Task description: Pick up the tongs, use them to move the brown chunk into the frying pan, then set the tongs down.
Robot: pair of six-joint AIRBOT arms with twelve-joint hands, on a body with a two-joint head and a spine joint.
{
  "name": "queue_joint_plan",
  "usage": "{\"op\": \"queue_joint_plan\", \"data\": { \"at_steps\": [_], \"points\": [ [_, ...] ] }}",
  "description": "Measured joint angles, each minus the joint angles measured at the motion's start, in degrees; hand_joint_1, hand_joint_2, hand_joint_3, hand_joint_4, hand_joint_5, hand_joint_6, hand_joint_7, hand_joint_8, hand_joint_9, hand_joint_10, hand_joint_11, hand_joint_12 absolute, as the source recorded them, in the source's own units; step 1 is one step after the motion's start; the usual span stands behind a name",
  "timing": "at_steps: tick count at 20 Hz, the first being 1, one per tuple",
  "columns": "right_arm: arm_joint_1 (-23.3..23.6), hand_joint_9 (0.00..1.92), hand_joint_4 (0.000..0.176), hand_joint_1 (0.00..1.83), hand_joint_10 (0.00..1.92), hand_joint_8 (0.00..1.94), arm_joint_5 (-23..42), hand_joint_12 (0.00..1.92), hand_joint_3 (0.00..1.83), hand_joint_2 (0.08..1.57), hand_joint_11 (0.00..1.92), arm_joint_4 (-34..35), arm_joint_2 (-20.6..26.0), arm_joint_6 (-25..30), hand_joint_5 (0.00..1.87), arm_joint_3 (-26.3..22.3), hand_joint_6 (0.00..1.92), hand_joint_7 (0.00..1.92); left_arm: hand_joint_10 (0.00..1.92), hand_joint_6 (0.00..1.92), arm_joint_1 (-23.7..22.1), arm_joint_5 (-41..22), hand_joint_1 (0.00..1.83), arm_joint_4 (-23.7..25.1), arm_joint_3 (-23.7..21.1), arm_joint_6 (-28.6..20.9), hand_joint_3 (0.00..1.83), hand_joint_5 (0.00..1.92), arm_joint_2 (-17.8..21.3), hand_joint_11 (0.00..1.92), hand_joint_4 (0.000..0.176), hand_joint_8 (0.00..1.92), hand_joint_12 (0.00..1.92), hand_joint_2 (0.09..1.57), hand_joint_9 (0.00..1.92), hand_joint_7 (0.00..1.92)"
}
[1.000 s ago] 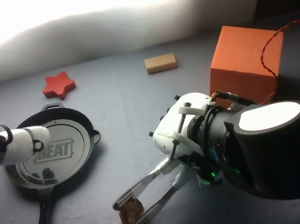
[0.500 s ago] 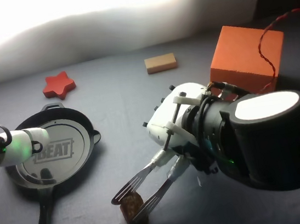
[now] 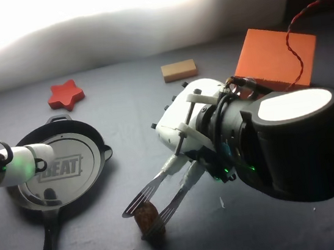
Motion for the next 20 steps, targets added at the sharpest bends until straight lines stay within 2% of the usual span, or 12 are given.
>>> {"op": "queue_joint_plan", "data": {
  "at_steps": [2,5,6,9,13,15,18,20],
  "points": [
    [0.3,0.97,0.0,1.38,1.17,0.65,0.0,1.46,0.0,1.09,0.68,0.3,0.0,0.0,0.93,0.0,1.09,1.1,0.0,0.0,0.1,0.3,0.0,0.0,0.2,-0.3,0.0,0.08,0.0,0.0,0.0,0.0,0.22,1.21,0.1,0.1],
    [0.7,0.96,0.0,1.38,1.19,0.66,0.3,1.46,0.0,1.1,0.68,0.1,0.0,0.0,0.92,0.3,1.1,1.09,0.01,0.01,0.5,1.0,0.0,0.0,0.6,-0.4,0.0,0.12,0.0,0.0,0.0,0.01,0.29,1.21,0.13,0.14],
    [0.9,0.96,0.0,1.38,1.19,0.67,0.2,1.47,0.0,1.1,0.67,0.2,0.0,0.0,0.93,0.6,1.11,1.08,0.0,0.01,0.5,1.0,0.0,0.0,0.6,-0.4,0.0,0.09,0.0,0.0,0.0,0.0,0.24,1.2,0.12,0.12],
    [1.7,0.96,0.0,1.38,1.18,0.67,0.9,1.45,0.0,1.09,0.67,-0.3,0.0,0.0,0.94,1.5,1.08,1.09,0.0,0.0,0.5,1.2,0.0,0.0,0.6,-0.9,0.0,0.11,0.0,0.0,0.0,0.0,0.25,1.22,0.12,0.13],
    [5.1,0.97,0.0,1.38,1.17,0.66,3.6,1.46,0.0,1.09,0.68,-2.5,-1.0,1.4,0.93,6.3,1.1,1.09,0.0,0.0,1.4,1.4,0.0,0.9,0.9,-2.7,0.0,0.09,-0.1,0.0,0.0,0.0,0.29,1.22,0.13,0.13],
    [5.8,0.96,0.0,1.38,1.18,0.66,4.4,1.47,0.0,1.1,0.67,-2.7,-1.9,2.0,0.93,8.0,1.11,1.09,0.0,0.0,2.0,1.4,0.0,3.4,1.0,-4.0,0.0,0.07,-0.3,0.0,0.0,0.0,0.21,1.22,0.1,0.1],
    [6.3,0.97,0.0,1.38,1.18,0.66,6.7,1.47,0.0,1.09,0.69,-2.1,-4.3,2.4,0.93,11.1,1.1,1.09,0.0,0.01,3.7,1.6,0.0,9.3,2.0,-8.0,0.0,0.1,-1.1,0.0,0.0,0.0,0.28,1.22,0.12,0.12],
    [6.4,0.97,0.0,1.38,1.17,0.66,7.7,1.47,0.0,1.09,0.68,-2.3,-5.9,2.7,0.93,13.3,1.11,1.09,0.0,0.0,4.7,0.7,0.0,10.7,2.6,-10.8,0.0,0.09,-1.7,0.0,0.0,0.0,0.24,1.22,0.11,0.11]
  ]
}}
